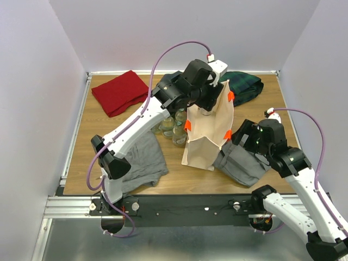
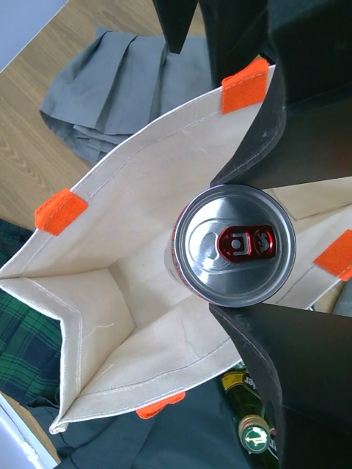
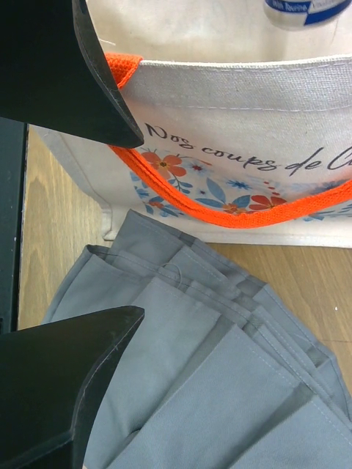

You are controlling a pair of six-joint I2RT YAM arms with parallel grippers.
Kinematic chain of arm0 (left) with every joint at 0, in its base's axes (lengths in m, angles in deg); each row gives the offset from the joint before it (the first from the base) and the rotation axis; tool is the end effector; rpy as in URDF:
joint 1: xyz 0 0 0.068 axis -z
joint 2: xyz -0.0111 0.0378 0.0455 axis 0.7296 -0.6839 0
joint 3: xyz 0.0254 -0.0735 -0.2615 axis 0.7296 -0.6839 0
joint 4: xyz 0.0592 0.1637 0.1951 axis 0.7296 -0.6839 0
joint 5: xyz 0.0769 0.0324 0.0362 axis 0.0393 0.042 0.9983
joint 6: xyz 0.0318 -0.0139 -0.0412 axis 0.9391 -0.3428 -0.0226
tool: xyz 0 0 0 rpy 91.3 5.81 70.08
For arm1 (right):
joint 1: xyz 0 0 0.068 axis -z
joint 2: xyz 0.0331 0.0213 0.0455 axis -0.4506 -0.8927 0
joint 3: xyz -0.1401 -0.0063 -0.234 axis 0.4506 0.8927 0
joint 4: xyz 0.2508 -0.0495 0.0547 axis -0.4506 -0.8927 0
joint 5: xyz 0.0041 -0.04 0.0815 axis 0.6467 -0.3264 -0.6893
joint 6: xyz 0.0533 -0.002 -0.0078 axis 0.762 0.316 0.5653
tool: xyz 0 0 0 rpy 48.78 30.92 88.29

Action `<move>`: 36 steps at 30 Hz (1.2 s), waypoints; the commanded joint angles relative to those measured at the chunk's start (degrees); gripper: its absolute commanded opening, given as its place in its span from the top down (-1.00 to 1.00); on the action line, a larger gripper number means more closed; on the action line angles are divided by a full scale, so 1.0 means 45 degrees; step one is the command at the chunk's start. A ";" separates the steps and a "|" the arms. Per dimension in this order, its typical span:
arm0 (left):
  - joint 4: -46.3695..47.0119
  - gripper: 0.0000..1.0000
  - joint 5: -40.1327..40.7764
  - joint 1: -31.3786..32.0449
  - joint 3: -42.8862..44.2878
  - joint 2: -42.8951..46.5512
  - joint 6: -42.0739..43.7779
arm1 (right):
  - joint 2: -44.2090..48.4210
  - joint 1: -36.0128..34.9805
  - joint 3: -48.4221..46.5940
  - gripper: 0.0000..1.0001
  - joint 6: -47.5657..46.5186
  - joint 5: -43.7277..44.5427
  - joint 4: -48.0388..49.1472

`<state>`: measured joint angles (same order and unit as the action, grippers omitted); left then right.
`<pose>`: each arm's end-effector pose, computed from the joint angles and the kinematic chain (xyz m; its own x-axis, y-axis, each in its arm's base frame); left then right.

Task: Take the beverage out of the canvas bag
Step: Take out the drink from the canvas bag, then place the drink at the center of the board.

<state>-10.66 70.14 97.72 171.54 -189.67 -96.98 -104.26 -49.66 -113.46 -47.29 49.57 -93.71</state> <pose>0.2572 -0.3130 0.4427 -0.4566 0.2930 -0.8401 0.6763 0.7278 -0.1138 0.1346 0.0496 0.3158 -0.6002 0.3956 -0.6952 0.1514 0.9096 0.3870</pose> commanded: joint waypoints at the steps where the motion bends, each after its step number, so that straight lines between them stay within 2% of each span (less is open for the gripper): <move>1: 0.0285 1.00 -0.0394 0.0082 0.0581 0.1223 -0.0116 | 0.0060 -0.0034 0.0090 -0.95 0.0007 0.0049 0.0153; 22: -0.0028 1.00 -0.0277 0.0082 0.0874 0.2434 -0.0253 | 0.0119 -0.0034 0.0129 -0.95 -0.0012 0.0010 0.0212; 28: 0.0440 1.00 0.0074 0.0082 0.0037 0.3098 -0.0273 | 0.0119 -0.0054 0.0207 -0.95 -0.0012 0.0010 0.0329; 36: 0.0617 1.00 0.0347 0.0082 -0.0025 0.3704 -0.0234 | 0.0100 -0.0054 0.0188 -0.95 0.0027 0.0029 0.0271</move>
<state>-12.56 69.59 97.72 170.91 -176.77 -97.98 -104.02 -49.66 -113.09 -47.29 49.57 -93.58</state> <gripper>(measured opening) 0.643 0.972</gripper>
